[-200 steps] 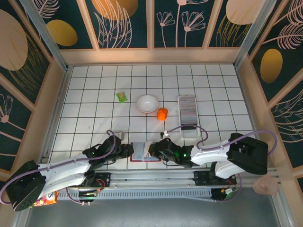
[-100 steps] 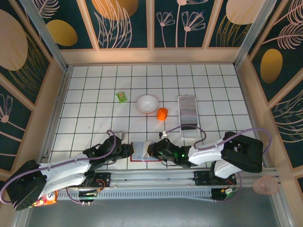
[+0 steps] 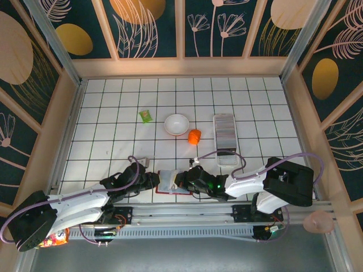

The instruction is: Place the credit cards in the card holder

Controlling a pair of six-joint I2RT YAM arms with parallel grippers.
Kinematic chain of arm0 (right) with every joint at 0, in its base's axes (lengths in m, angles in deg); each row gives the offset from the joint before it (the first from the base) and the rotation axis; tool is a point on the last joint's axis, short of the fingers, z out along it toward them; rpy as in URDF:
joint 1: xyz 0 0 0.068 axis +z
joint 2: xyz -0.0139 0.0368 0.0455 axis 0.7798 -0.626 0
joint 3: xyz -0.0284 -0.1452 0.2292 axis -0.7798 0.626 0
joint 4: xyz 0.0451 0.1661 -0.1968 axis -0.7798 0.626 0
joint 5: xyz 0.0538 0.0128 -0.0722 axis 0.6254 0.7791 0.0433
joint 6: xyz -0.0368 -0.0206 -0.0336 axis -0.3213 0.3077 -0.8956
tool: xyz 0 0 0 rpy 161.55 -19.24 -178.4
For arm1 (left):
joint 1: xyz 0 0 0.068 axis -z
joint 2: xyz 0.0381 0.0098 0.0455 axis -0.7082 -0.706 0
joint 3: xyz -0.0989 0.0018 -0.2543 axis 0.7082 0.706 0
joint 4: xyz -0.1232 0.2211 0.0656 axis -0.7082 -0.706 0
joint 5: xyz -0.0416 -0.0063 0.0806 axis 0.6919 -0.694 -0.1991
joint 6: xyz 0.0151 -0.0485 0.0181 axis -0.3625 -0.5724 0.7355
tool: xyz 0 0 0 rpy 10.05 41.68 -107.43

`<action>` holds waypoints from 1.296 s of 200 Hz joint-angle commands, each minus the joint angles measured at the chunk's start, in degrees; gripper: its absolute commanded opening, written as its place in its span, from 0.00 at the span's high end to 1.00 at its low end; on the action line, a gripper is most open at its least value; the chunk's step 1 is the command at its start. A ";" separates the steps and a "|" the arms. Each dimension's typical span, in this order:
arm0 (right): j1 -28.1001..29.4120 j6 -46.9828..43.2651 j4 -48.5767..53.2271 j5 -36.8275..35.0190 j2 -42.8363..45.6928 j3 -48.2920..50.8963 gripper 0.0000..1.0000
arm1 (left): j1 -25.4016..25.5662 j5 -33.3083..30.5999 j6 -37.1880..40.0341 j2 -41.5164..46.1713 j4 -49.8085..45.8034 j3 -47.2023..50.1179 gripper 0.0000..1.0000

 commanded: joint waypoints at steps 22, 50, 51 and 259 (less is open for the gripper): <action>0.75 2.23 1.98 1.82 -1.09 -1.19 1.00 | 0.03 0.54 -0.67 -0.47 0.77 0.98 0.82; 0.72 2.16 0.89 2.59 -2.16 -1.43 1.00 | 0.09 0.74 -0.87 -0.39 0.90 1.17 0.83; 0.71 2.12 0.85 2.60 -2.20 -1.47 1.00 | 0.09 0.73 -0.88 -0.39 0.90 1.16 0.83; 0.83 -6.62 30.89 -3.26 -2.19 -14.49 0.39 | 0.10 1.15 -1.35 1.02 1.25 2.17 0.85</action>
